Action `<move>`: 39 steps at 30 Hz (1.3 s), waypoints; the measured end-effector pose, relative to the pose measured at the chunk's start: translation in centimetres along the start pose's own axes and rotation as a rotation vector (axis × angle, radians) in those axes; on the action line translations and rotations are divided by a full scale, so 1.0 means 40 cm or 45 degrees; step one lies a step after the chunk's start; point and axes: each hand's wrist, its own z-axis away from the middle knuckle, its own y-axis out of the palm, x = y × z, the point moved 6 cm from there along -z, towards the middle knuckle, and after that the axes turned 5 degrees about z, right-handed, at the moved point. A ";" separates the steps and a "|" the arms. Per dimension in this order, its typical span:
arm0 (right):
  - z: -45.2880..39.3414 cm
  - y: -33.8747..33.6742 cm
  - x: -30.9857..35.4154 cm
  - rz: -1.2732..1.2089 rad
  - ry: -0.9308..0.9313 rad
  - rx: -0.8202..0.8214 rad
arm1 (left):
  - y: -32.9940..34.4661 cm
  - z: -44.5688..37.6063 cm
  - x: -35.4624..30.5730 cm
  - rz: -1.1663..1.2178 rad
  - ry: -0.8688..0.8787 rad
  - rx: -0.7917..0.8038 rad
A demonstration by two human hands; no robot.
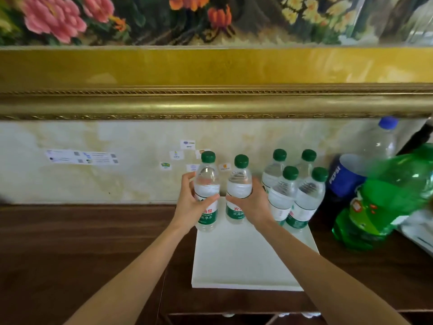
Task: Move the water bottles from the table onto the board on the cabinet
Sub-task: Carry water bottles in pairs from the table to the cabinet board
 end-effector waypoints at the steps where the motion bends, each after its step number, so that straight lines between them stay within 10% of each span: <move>1: -0.004 0.001 -0.004 0.000 -0.001 -0.008 | 0.003 -0.009 0.001 0.007 0.007 0.011; 15: 0.041 -0.021 0.029 0.048 -0.167 -0.021 | 0.024 -0.047 0.018 -0.075 0.043 0.236; 25: -0.017 -0.078 0.220 1.146 -0.449 0.314 | 0.018 -0.105 -0.167 -0.430 0.335 0.403; 39: -0.092 -0.071 0.226 1.365 -0.400 0.239 | 0.049 -0.117 -0.160 -0.561 0.321 0.469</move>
